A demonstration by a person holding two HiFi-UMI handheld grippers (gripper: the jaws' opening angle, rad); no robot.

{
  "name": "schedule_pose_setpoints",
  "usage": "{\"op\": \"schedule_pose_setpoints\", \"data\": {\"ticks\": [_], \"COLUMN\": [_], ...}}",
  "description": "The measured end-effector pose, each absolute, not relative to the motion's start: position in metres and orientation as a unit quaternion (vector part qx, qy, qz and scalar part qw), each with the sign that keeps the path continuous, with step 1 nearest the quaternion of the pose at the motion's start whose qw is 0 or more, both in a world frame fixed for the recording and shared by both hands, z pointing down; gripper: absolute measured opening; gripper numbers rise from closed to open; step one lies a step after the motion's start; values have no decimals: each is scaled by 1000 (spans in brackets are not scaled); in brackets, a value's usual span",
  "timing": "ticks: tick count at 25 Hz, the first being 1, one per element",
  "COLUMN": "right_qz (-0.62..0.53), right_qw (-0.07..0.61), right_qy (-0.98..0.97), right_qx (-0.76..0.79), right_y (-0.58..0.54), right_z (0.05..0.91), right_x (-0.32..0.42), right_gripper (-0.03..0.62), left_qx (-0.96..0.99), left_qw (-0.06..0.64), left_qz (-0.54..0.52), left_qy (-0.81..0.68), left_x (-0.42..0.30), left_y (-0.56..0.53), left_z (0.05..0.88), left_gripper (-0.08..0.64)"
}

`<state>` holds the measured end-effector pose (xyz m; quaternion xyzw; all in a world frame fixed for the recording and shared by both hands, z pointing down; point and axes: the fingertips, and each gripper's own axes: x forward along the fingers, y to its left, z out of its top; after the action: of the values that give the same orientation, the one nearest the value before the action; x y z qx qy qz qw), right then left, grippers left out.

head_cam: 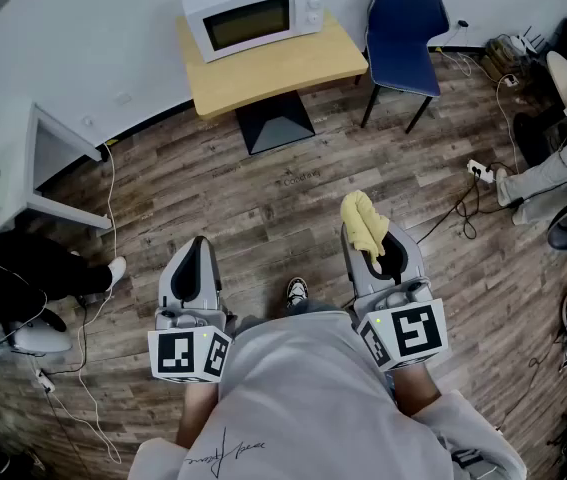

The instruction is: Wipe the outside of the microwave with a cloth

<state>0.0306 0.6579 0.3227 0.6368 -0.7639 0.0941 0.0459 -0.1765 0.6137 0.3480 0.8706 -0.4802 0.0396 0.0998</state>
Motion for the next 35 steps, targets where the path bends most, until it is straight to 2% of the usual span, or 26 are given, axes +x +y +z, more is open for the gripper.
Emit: {"op": "schedule_pose_setpoints", "data": {"ticks": [15, 21, 26, 35], "right_qz": [127, 125, 130, 156], "right_qw": [30, 47, 66, 63], "right_qy": [-759, -763, -745, -740], "right_qx": [638, 633, 651, 651], "right_y": [645, 630, 605, 521], "right_z": [338, 348, 359, 355], "right_x": [73, 79, 94, 112], "right_gripper": [117, 107, 106, 109], "left_qx": [871, 876, 877, 883], "left_qw": [96, 103, 110, 125], "left_qz": [63, 71, 73, 66], "left_qy": [-477, -466, -463, -448], "left_x": [-132, -116, -105, -83], "left_y": [601, 584, 552, 457], "left_z": [355, 360, 367, 365], "left_gripper": [-11, -9, -11, -11]}}
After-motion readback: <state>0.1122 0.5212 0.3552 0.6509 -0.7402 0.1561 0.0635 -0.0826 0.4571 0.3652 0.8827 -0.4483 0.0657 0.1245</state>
